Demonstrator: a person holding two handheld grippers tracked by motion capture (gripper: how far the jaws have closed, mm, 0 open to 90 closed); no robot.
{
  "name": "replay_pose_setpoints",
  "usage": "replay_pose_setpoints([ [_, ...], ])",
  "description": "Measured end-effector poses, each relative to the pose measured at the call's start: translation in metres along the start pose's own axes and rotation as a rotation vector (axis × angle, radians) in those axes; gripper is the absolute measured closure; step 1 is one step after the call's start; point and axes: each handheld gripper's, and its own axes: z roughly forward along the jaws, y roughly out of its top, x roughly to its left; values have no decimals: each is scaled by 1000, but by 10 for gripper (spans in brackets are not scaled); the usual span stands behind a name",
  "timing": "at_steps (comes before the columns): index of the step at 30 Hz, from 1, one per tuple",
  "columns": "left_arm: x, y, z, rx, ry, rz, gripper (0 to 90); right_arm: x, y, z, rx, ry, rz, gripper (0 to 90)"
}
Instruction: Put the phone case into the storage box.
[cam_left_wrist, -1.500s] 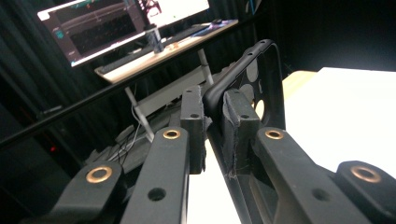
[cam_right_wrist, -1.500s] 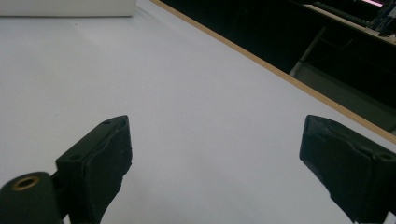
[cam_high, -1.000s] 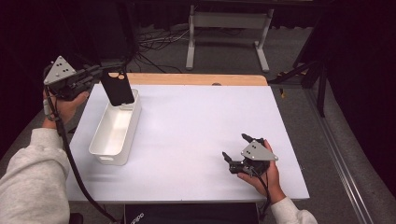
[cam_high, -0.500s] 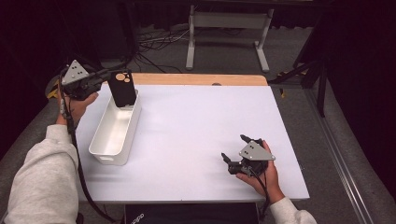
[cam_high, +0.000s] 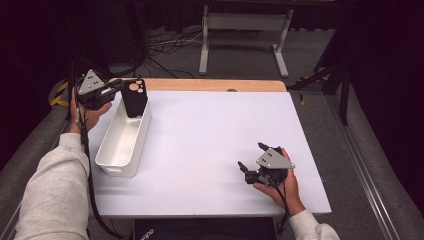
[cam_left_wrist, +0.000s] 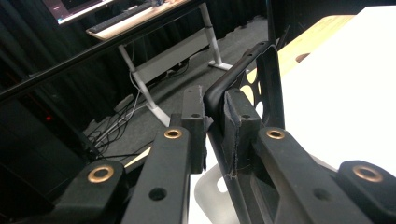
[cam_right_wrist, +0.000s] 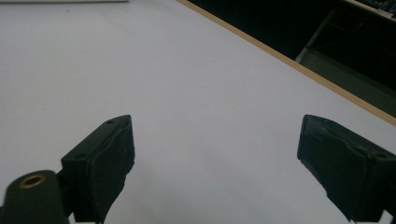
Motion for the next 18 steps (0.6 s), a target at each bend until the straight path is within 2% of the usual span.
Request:
replay_pose_setpoints([
  [2,-2,-2,2,-8,12,2,803,2,0,1,12,1,-14,119],
  [6,-4,-8,7,15,-11,-16,802,2,1,1,12,2,-16,121],
  [7,-4,-9,7,6,-1,-16,801,2,1,1,11,2,-17,121],
  [14,0,-15,6,-8,-19,-62,799,4,1,-1,9,6,-18,122],
  [18,2,-17,7,3,1,-70,798,3,2,-2,5,9,-21,122],
])
